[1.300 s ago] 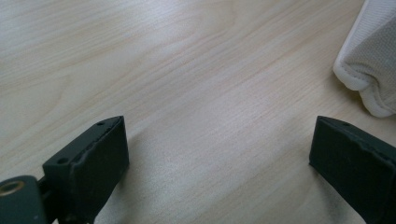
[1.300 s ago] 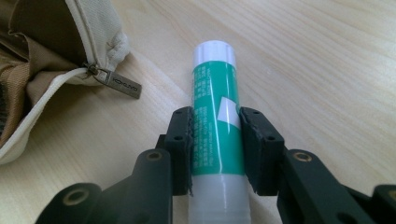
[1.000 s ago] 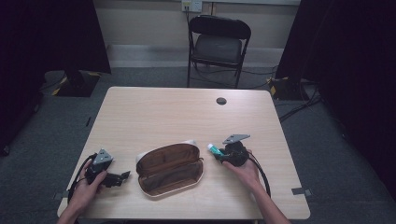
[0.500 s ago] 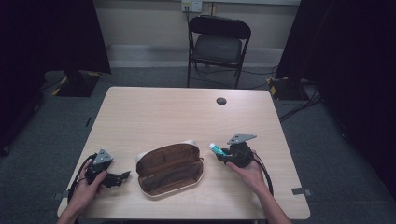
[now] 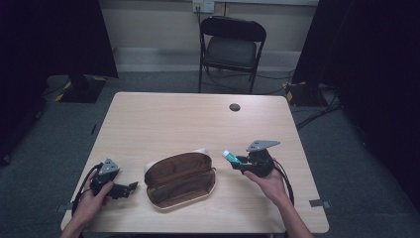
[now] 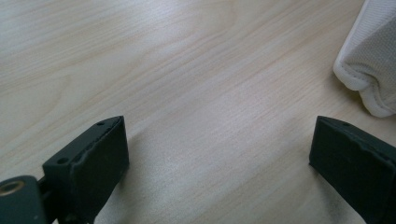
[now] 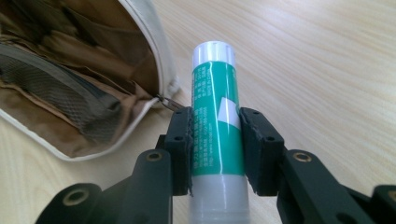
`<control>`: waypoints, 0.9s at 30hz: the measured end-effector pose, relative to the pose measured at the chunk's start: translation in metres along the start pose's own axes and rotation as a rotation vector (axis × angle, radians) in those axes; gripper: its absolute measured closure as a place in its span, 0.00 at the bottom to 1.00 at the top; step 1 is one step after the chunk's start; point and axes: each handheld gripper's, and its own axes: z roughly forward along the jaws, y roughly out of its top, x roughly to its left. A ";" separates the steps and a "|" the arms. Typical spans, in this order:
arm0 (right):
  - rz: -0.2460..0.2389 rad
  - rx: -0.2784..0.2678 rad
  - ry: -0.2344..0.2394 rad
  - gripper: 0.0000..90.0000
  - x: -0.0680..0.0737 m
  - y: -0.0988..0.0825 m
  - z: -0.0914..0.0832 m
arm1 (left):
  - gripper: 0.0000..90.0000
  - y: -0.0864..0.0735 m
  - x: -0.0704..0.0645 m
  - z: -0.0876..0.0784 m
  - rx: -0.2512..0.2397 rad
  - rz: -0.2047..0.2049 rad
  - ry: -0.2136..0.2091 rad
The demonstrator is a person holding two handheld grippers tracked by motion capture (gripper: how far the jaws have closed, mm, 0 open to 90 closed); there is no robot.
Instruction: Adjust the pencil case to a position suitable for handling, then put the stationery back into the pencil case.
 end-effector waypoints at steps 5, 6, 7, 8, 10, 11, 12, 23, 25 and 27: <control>-0.012 -0.003 0.021 0.73 0.005 0.004 -0.005 | 0.05 0.000 0.000 0.000 0.000 0.001 0.000; -0.012 -0.003 0.021 0.73 0.005 0.004 -0.005 | 0.05 0.000 0.000 0.000 0.000 0.001 0.000; -0.013 -0.009 0.032 0.73 0.005 0.005 -0.005 | 0.05 0.000 0.000 0.000 0.000 0.001 0.000; -0.019 -0.004 0.046 0.74 0.008 0.006 -0.006 | 0.05 0.000 0.000 0.000 0.001 0.002 0.000; -0.034 0.006 0.066 0.74 0.011 0.007 -0.007 | 0.05 0.000 0.000 0.000 0.000 0.001 0.000; -0.041 0.012 0.070 0.74 0.013 0.007 -0.007 | 0.05 0.000 0.000 0.000 0.001 0.001 0.000; -0.041 0.012 0.070 0.74 0.013 0.007 -0.007 | 0.05 0.000 0.000 0.000 0.000 0.001 -0.001; -0.093 -0.017 0.132 0.74 0.032 0.014 -0.017 | 0.04 0.000 0.000 0.001 -0.002 -0.002 -0.001; -0.109 -0.024 0.146 0.74 0.038 0.016 -0.020 | 0.03 0.000 0.000 0.001 0.002 0.002 -0.004; -0.118 -0.030 0.162 0.74 0.042 0.018 -0.021 | 0.03 0.000 0.000 0.001 0.002 0.001 -0.005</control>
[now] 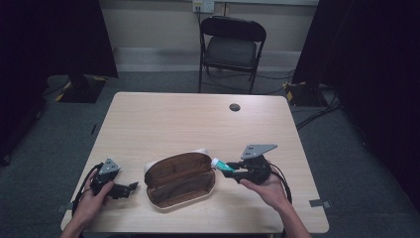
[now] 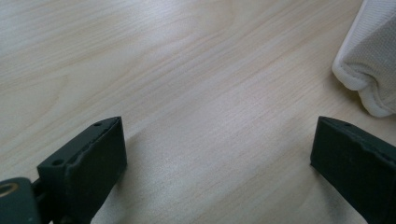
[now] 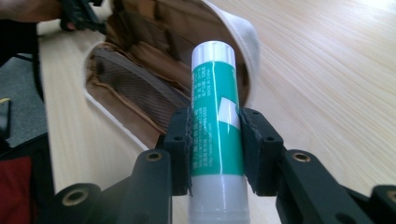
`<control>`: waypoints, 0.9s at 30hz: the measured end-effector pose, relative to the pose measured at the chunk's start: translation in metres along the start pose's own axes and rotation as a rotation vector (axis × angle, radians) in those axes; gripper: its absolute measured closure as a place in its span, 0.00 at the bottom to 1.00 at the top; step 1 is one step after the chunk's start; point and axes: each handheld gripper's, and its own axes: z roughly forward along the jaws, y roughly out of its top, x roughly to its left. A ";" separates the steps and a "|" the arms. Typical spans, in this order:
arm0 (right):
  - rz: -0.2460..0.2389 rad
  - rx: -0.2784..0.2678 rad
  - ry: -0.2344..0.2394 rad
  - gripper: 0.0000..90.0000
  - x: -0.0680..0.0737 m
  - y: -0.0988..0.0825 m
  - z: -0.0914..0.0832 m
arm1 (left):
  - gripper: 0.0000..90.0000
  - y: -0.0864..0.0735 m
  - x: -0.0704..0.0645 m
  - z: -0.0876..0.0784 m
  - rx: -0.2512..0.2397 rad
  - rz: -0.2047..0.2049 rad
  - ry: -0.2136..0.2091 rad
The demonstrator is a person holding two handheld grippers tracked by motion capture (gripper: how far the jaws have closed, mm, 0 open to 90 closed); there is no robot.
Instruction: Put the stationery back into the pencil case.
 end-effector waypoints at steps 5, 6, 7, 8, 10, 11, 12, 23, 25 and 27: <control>-0.022 0.007 0.018 0.74 0.009 0.003 0.003 | 0.03 0.000 0.000 0.000 0.000 0.000 0.001; -0.032 0.013 0.026 0.74 0.013 0.005 0.006 | 0.03 0.000 0.000 0.000 0.000 0.004 0.004; -0.038 0.014 0.034 0.74 0.014 0.006 0.008 | 0.03 0.000 0.000 0.000 0.000 0.004 0.004; -0.041 0.013 0.046 0.74 0.016 0.007 0.010 | 0.03 0.000 0.000 0.000 -0.001 0.003 0.004; -0.050 0.014 0.067 0.74 0.020 0.010 0.015 | 0.03 0.000 0.000 0.000 -0.001 0.004 0.004; -0.058 0.018 0.075 0.74 0.023 0.011 0.018 | 0.03 0.000 0.000 0.000 -0.001 0.004 0.004; -0.068 0.025 0.082 0.74 0.026 0.012 0.022 | 0.03 0.000 0.000 0.000 0.001 0.002 0.004; -0.128 0.074 0.148 0.74 0.044 0.027 0.067 | 0.03 0.000 0.000 0.000 -0.002 -0.002 0.002; -0.128 0.082 0.157 0.74 0.044 0.031 0.076 | 0.03 0.000 0.000 0.000 -0.002 -0.003 0.001; -0.137 0.095 0.168 0.74 0.045 0.036 0.085 | 0.02 0.000 0.000 0.000 0.007 -0.002 0.000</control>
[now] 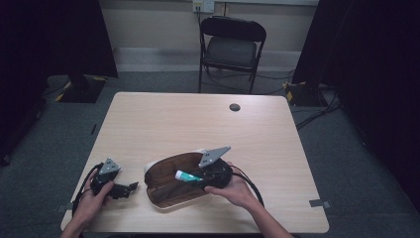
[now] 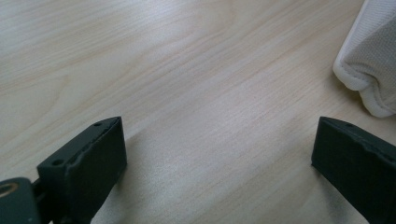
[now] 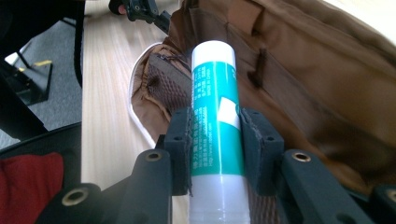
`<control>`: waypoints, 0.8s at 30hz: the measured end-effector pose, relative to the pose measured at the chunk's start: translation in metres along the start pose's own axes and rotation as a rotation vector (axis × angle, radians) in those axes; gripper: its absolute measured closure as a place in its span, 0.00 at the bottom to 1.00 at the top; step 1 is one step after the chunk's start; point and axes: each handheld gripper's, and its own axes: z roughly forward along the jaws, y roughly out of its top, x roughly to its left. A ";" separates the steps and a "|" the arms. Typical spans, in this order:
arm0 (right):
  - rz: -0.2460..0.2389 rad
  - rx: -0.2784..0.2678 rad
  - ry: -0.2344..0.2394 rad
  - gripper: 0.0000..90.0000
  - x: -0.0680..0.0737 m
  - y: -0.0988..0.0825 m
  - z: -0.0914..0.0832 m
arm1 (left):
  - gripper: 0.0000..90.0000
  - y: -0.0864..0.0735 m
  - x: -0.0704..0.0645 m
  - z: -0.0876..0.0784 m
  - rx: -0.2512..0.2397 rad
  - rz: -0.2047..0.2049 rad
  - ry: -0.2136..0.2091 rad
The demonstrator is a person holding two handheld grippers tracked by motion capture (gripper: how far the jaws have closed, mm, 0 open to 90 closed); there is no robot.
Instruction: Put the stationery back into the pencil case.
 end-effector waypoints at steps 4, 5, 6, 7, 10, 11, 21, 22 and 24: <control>-0.011 0.036 0.015 0.74 -0.003 0.010 0.016 | 0.02 0.000 0.000 0.000 -0.005 0.000 -0.001; -0.019 0.043 0.027 0.74 -0.003 0.014 0.022 | 0.02 0.000 0.000 0.000 -0.004 0.001 -0.002; -0.025 0.046 0.030 0.74 -0.004 0.016 0.025 | 0.02 0.000 0.000 0.000 -0.005 0.000 -0.002; -0.027 0.055 0.031 0.74 -0.004 0.017 0.027 | 0.02 0.000 0.000 0.000 -0.005 0.001 -0.001; -0.023 0.063 0.038 0.73 -0.005 0.019 0.033 | 0.02 0.000 0.000 0.000 -0.005 0.000 -0.002; -0.027 0.077 0.037 0.73 -0.006 0.021 0.037 | 0.02 0.000 0.000 0.000 -0.004 0.001 -0.002; 0.000 0.083 0.050 0.73 -0.014 0.023 0.046 | 0.02 0.000 0.000 0.001 -0.005 0.000 -0.002; 0.018 0.089 0.049 0.73 -0.014 0.023 0.046 | 0.02 0.000 0.000 0.000 -0.004 0.001 -0.002; 0.012 0.075 0.053 0.73 -0.016 0.023 0.047 | 0.02 0.000 0.000 0.000 -0.003 0.001 -0.002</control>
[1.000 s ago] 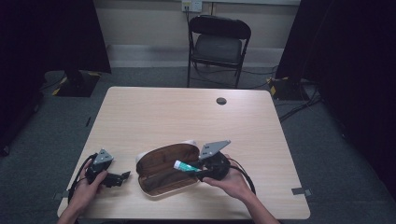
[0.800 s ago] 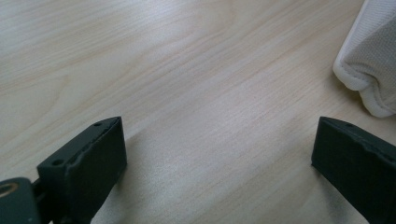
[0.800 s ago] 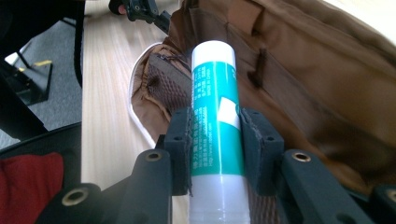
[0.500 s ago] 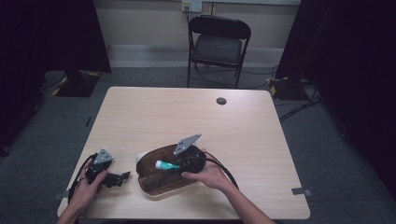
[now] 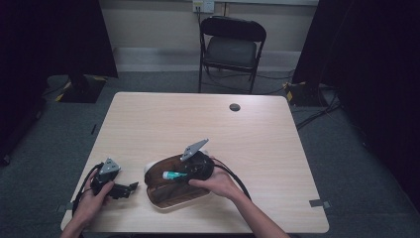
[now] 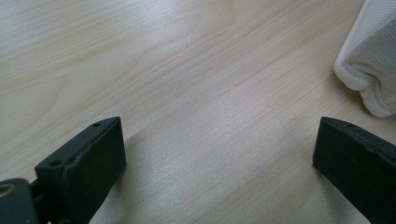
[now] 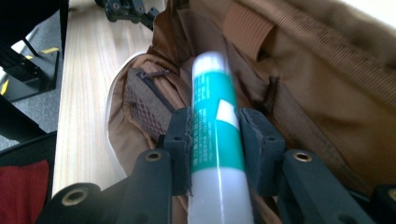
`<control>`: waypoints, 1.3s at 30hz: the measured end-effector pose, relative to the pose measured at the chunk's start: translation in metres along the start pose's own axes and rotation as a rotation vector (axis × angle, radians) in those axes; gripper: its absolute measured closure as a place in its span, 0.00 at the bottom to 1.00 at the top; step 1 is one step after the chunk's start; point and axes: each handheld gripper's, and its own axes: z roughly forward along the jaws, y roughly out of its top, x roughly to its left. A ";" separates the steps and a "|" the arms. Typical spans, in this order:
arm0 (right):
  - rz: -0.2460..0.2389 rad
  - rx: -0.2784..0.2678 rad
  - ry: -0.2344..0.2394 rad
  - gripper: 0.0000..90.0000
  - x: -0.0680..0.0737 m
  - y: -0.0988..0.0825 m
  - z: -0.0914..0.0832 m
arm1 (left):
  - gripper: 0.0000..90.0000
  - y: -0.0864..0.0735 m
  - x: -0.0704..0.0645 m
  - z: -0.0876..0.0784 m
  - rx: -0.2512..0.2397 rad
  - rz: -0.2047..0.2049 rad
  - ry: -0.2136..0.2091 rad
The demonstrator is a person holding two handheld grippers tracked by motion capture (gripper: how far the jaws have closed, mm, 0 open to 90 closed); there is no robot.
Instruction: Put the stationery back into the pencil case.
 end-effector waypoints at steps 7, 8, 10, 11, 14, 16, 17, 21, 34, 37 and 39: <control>0.029 -0.013 -0.010 0.65 -0.007 0.002 -0.004 | 0.01 0.000 0.000 0.000 0.005 0.005 0.001; 0.029 -0.013 -0.010 0.65 -0.007 0.002 -0.004 | 0.01 0.001 0.000 0.000 0.006 0.005 0.002; 0.037 -0.023 -0.026 0.65 -0.007 0.001 -0.006 | 0.00 0.001 0.000 0.001 0.006 0.010 -0.001; 0.045 -0.030 -0.031 0.65 -0.008 -0.001 -0.008 | 0.00 0.001 0.000 0.001 0.003 0.003 -0.002; 0.042 -0.043 -0.036 0.66 -0.008 -0.002 -0.010 | 0.00 0.001 0.000 0.001 0.005 0.006 -0.003; 0.050 -0.055 -0.036 0.66 -0.007 -0.003 -0.013 | 0.00 0.001 0.000 0.002 0.004 0.006 -0.003; 0.047 -0.059 -0.040 0.68 -0.006 -0.004 -0.014 | 0.00 0.001 0.000 0.002 0.003 0.004 -0.003; 0.045 -0.078 -0.044 0.70 -0.005 -0.006 -0.020 | 0.00 0.002 0.001 0.002 0.006 0.008 -0.005; 0.085 -0.103 -0.093 0.64 -0.011 -0.023 -0.036 | 0.00 0.001 0.000 0.002 0.005 0.005 -0.002; 0.088 -0.121 -0.111 0.63 -0.010 -0.023 -0.043 | 0.00 0.001 -0.001 0.001 0.004 0.001 0.004; 0.098 -0.140 -0.118 0.63 -0.010 -0.025 -0.048 | 0.00 0.001 -0.001 0.001 0.003 0.000 0.005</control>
